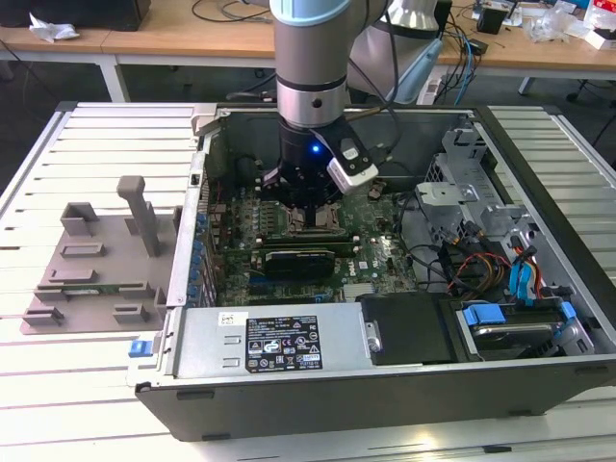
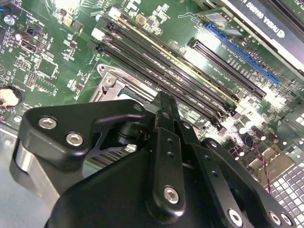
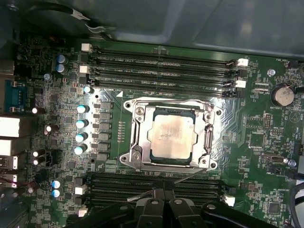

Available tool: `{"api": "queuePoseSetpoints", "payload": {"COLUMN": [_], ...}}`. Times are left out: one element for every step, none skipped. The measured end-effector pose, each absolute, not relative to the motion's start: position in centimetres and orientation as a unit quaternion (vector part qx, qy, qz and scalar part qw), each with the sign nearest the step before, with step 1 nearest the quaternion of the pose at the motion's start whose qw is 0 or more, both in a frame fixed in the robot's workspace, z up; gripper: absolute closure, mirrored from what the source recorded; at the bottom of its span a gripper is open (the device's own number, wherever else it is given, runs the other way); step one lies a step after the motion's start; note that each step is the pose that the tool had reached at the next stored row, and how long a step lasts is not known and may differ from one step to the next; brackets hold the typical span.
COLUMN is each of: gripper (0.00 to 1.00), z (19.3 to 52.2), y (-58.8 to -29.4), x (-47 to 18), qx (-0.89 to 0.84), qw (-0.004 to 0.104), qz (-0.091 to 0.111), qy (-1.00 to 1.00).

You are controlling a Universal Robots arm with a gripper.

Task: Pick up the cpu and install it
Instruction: 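Install the second cpu locking lever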

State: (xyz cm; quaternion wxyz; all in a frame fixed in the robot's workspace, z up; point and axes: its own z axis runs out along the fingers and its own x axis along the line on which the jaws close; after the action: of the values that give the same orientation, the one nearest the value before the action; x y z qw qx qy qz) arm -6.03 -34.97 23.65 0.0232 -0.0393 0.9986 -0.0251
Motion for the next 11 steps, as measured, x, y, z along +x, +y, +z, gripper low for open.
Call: {"api": "queuePoseSetpoints", "payload": {"gripper": [0.89,0.89,0.89,0.89,0.89,0.89,0.89,0.89,0.89,0.89,0.89], "z": [23.64,23.64,23.62,23.61,23.60,23.58,23.55,23.46,23.29,23.03,22.87], "y": [-34.97,-34.97,-34.97,-34.97,-34.96,-34.96,-34.96,-34.96,-34.96,-34.96,-34.95], "x": [-6.12,-6.22,-6.29,-6.35,-6.45,-6.58,-6.76,-6.91,-6.97,-7.02,-7.09], "qx": [-0.039,-0.039,-0.039,-0.039,-0.039,-0.039,-0.039,-0.039,-0.039,-0.039,-0.039], "qw": [0.023,0.023,0.023,0.023,0.023,0.023,0.023,0.023,0.023,0.023,0.023], "qz": [-0.025,-0.025,-0.025,-0.025,-0.025,-0.025,-0.025,-0.025,-0.025,-0.025,-0.025], "qy": [0.999,0.999,0.999,0.999,0.999,0.999,0.999,0.999,0.999,0.999,0.999]}}
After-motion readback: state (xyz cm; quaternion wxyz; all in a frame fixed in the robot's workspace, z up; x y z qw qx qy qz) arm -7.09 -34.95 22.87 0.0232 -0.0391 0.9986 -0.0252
